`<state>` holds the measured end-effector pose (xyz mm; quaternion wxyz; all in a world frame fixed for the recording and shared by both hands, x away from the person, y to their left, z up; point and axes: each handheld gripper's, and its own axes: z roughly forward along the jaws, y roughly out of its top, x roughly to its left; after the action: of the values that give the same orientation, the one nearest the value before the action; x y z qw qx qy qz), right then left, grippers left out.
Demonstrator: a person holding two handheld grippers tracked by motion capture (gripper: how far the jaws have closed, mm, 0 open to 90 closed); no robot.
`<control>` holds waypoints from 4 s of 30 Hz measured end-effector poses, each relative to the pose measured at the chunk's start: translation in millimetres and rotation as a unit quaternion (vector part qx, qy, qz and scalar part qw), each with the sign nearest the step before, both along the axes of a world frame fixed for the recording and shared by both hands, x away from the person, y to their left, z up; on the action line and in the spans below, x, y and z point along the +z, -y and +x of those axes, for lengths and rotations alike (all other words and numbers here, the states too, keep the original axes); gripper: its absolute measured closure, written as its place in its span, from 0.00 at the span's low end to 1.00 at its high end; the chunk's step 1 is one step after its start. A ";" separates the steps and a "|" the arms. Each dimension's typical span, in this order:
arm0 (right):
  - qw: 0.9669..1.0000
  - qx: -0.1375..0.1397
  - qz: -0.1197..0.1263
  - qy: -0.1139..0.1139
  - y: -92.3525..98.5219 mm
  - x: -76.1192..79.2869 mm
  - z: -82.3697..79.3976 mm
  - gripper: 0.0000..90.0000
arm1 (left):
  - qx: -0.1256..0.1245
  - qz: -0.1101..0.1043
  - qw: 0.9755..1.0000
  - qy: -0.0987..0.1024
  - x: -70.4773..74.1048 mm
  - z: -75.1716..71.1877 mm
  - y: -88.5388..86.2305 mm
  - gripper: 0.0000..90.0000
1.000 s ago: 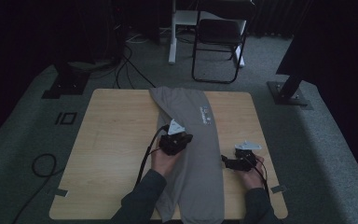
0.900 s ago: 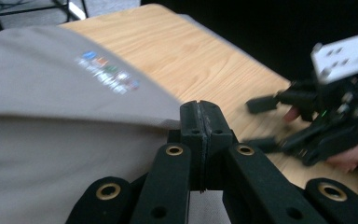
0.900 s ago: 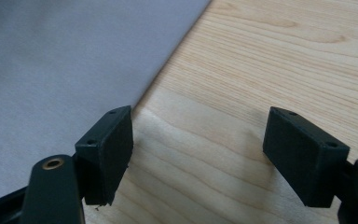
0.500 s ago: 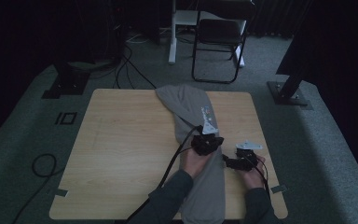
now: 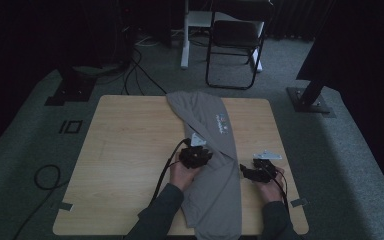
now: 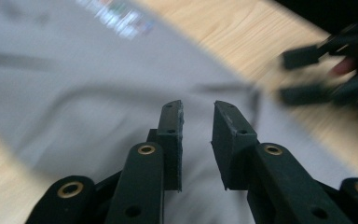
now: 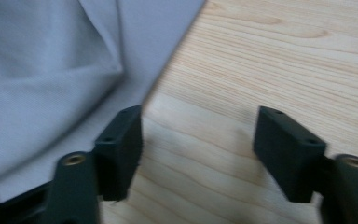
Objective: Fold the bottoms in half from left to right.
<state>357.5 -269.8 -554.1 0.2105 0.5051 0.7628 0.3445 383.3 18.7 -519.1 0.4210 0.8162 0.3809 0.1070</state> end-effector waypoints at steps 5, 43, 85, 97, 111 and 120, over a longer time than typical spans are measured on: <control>0.999 0.013 0.011 0.030 -17.3 14.4 -0.8 0.44 | 0.015 0.003 1.000 -0.014 -13.6 -2.2 -15.1 0.78; 0.999 0.040 -0.030 0.009 -85.4 2.7 48.4 0.84 | 0.098 0.091 0.991 0.016 -30.9 27.0 -53.1 0.94; 0.998 0.060 -0.017 0.030 -53.8 14.2 -27.0 0.58 | 0.091 0.009 0.995 -0.045 -32.9 -80.2 -115.4 0.72; 0.998 0.051 -0.020 0.027 -50.4 12.3 -26.4 0.58 | 0.032 0.001 0.999 -0.008 -11.4 -99.7 -89.1 0.94; 0.998 0.055 -0.016 0.038 -48.9 18.5 -36.5 0.59 | -0.114 -0.021 0.993 -0.030 -4.3 -139.8 -17.0 0.91; 0.994 0.094 -0.008 0.048 -59.3 27.8 -64.6 0.58 | -0.120 -0.037 0.992 -0.004 9.1 -151.4 -35.0 0.70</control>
<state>292.9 -210.5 -526.2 0.2173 0.4122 0.7987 0.3808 231.9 53.7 -510.0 0.4591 0.8403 0.2859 0.0380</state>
